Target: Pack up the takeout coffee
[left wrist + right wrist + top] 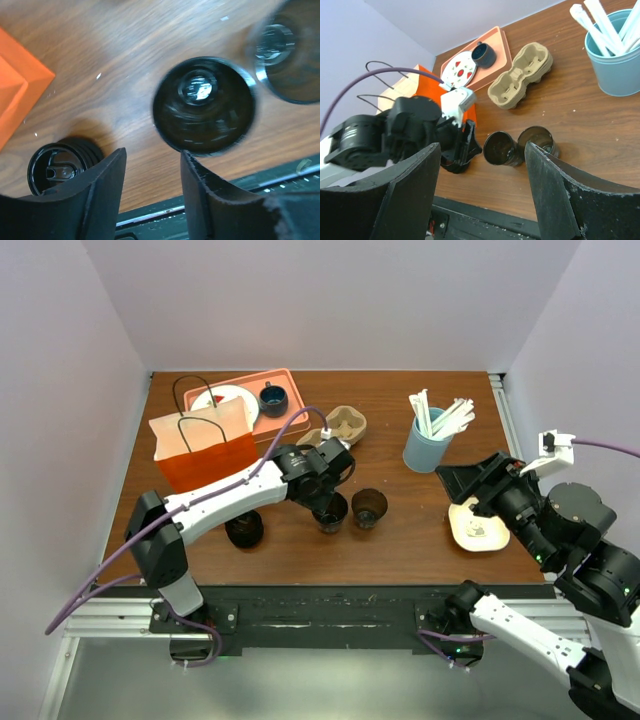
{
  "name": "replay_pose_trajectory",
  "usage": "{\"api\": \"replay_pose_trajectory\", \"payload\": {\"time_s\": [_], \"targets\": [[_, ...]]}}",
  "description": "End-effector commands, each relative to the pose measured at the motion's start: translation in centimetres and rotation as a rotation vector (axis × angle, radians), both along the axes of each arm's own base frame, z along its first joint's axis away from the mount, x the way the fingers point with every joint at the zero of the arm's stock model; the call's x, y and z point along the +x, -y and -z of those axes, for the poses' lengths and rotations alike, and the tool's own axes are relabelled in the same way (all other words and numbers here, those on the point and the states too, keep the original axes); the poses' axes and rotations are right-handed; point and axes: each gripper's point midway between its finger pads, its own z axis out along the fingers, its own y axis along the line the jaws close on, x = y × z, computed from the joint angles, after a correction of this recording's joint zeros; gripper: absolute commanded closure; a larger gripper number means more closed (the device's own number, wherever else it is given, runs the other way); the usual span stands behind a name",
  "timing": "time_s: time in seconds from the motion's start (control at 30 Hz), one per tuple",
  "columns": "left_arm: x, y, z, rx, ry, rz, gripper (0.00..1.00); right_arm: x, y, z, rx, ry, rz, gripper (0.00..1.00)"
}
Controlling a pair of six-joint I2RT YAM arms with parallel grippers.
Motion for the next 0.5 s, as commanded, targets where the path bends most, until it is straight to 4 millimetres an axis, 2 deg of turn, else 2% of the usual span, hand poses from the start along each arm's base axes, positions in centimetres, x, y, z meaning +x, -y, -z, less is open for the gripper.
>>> {"api": "replay_pose_trajectory", "payload": {"time_s": [0.0, 0.17, 0.37, 0.47], "targets": [[0.5, 0.1, 0.6, -0.073, 0.013, -0.043, 0.46, 0.4, -0.8, -0.4, 0.032, 0.0, -0.009, 0.28], [1.0, 0.4, 3.1, -0.063, -0.016, -0.032, 0.47, 0.3, -0.7, -0.2, 0.044, -0.008, -0.01, 0.28], [1.5, 0.8, 4.1, -0.053, -0.018, -0.022, 0.51, 0.0, -0.7, 0.1, 0.052, -0.02, -0.009, 0.28], [1.8, 0.7, 4.2, -0.04, -0.008, -0.029, 0.59, 0.0, -0.6, 0.1, 0.055, -0.021, -0.006, 0.28]]}}
